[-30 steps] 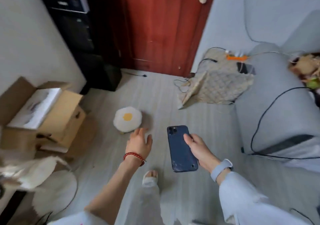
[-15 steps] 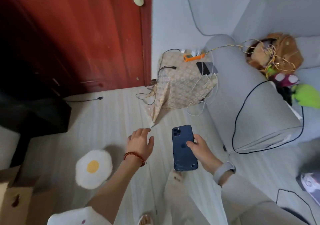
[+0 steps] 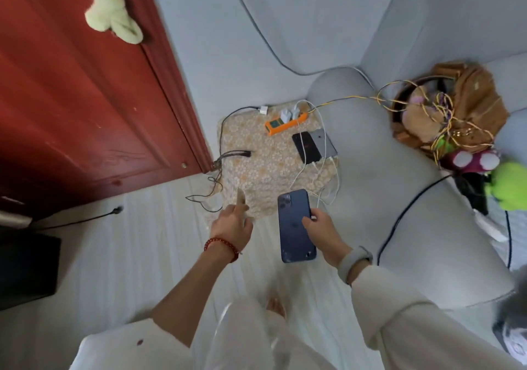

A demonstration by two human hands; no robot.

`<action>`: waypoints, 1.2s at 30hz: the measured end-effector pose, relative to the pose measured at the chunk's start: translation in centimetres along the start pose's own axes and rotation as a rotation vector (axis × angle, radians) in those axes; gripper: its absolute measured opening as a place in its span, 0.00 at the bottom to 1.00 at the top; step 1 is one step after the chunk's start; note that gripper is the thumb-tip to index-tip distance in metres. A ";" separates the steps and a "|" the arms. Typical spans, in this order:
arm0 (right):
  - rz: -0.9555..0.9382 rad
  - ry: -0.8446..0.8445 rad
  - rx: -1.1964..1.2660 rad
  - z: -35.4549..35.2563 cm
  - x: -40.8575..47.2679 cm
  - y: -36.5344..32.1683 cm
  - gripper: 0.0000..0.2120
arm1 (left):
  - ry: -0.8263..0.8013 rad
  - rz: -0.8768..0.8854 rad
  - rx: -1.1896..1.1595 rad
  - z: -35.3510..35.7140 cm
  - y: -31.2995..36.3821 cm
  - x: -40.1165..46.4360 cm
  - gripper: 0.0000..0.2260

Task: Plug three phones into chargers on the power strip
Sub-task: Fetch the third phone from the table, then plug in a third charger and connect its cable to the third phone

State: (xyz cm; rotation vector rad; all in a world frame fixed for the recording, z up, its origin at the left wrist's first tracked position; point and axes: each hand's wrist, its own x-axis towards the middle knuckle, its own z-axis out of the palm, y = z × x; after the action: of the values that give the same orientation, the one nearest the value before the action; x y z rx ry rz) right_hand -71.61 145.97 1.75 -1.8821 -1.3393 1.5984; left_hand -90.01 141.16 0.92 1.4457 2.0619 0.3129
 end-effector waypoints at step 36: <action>-0.022 -0.128 -0.754 9.2 44.9 -4.3 0.09 | 0.055 -0.542 -0.261 7.1 -11.7 50.9 0.27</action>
State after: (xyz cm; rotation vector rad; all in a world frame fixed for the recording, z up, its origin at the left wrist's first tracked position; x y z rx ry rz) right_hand -85.00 181.53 -24.27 -2.1487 -2.2376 1.3126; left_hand -106.63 182.25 -27.62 0.6966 2.2608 0.3792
